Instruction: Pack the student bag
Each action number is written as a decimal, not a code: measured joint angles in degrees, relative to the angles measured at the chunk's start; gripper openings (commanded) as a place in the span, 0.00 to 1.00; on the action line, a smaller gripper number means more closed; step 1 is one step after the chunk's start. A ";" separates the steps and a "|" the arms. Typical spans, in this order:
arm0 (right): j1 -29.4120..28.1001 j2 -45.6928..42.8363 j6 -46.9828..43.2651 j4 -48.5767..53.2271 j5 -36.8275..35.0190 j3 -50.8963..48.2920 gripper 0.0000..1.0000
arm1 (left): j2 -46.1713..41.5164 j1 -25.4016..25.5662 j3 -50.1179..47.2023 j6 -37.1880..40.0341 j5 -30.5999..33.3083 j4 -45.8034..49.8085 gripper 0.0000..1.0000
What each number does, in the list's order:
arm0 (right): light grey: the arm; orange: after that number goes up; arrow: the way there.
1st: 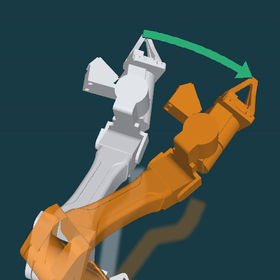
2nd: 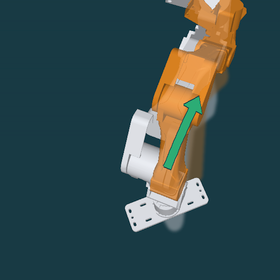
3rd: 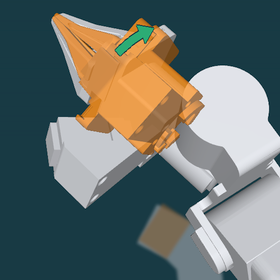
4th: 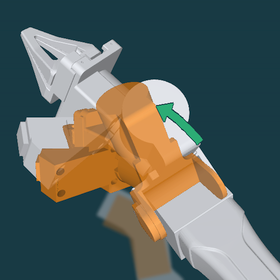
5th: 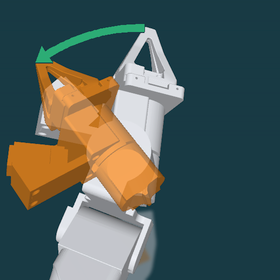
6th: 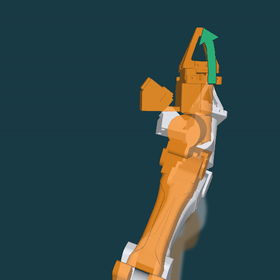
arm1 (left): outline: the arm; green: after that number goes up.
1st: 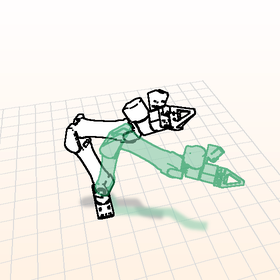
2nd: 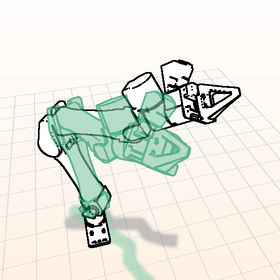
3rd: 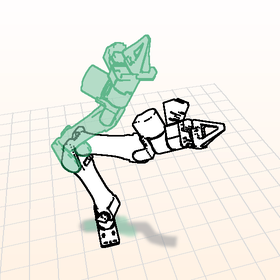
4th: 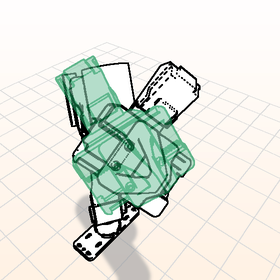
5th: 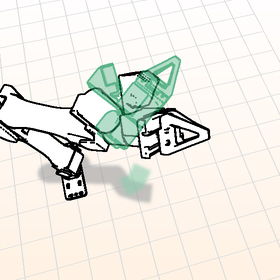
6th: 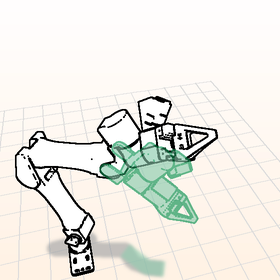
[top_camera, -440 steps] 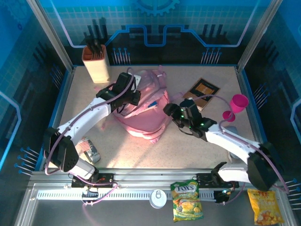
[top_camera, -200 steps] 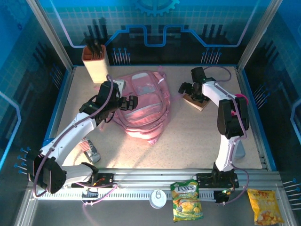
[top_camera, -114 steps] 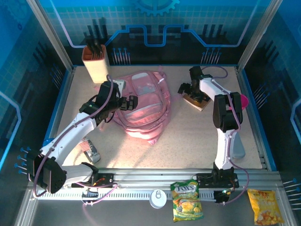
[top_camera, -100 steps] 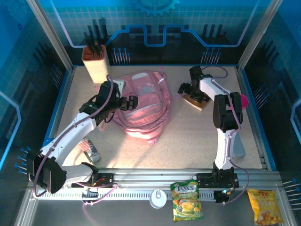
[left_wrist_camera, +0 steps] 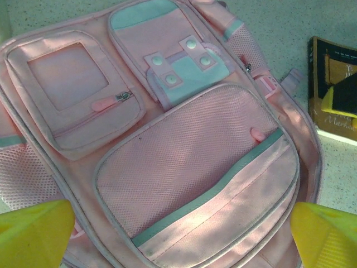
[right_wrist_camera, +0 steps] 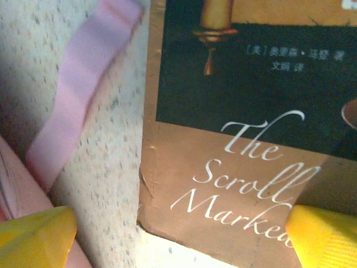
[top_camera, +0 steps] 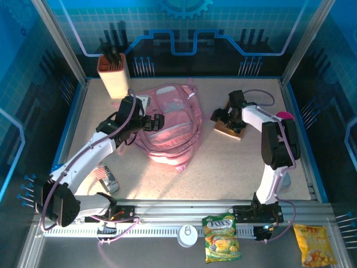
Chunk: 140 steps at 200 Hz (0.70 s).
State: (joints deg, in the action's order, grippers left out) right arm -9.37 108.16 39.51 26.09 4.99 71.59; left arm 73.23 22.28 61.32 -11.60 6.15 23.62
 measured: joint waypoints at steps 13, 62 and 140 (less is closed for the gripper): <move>-0.74 -2.86 0.87 -1.33 0.59 -3.87 0.99 | 0.37 0.00 0.02 -0.50 -0.48 0.00 0.99; -8.37 -13.73 6.93 -3.65 1.18 -16.98 0.99 | 3.02 0.00 1.16 -2.62 -3.78 -0.07 0.99; -13.16 -23.34 10.10 3.50 -6.12 -19.02 0.97 | 8.41 0.98 5.05 -7.85 -13.35 -2.47 0.99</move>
State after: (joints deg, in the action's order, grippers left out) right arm -22.52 84.82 49.60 29.58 -1.13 52.58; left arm 81.65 23.27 66.37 -19.44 -7.20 21.15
